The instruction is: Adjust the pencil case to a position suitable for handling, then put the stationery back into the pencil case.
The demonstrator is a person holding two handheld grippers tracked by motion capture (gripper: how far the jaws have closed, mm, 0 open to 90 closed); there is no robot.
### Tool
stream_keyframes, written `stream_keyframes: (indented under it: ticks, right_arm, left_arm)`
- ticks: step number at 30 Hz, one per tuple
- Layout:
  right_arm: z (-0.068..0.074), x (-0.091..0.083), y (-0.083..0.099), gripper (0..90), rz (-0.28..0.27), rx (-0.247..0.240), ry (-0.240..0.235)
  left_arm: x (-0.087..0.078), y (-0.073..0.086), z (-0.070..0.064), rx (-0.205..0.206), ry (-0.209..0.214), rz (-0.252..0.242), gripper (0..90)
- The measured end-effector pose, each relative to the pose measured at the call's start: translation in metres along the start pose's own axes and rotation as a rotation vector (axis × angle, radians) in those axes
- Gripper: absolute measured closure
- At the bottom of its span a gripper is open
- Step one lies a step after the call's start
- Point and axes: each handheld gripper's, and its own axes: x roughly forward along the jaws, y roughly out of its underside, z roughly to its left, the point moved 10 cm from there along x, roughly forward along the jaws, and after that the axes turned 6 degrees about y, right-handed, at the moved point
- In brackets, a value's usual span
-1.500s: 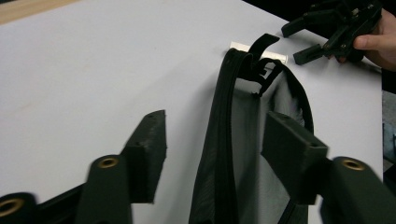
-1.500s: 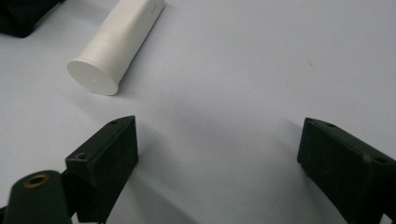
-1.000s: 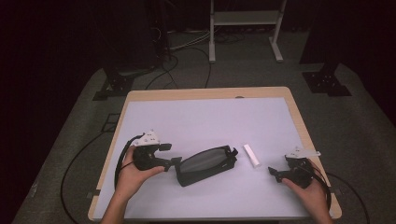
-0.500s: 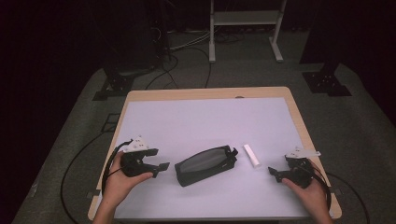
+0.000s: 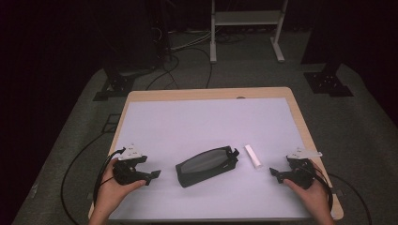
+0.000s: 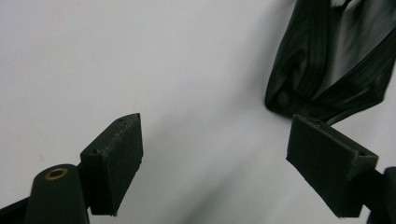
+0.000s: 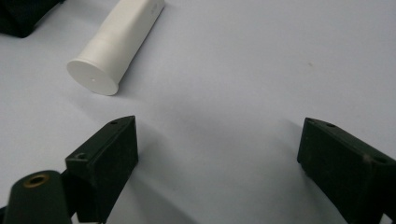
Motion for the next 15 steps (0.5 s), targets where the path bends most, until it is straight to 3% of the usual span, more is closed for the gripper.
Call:
stream_keyframes:
  ticks: [15]
  right_arm:
    - [0.000, 0.000, 0.000, 11.4, 0.000, 0.001, 0.000]
  left_arm:
    - [0.003, 0.035, 0.011, -0.044, -0.051, 0.076, 13.4]
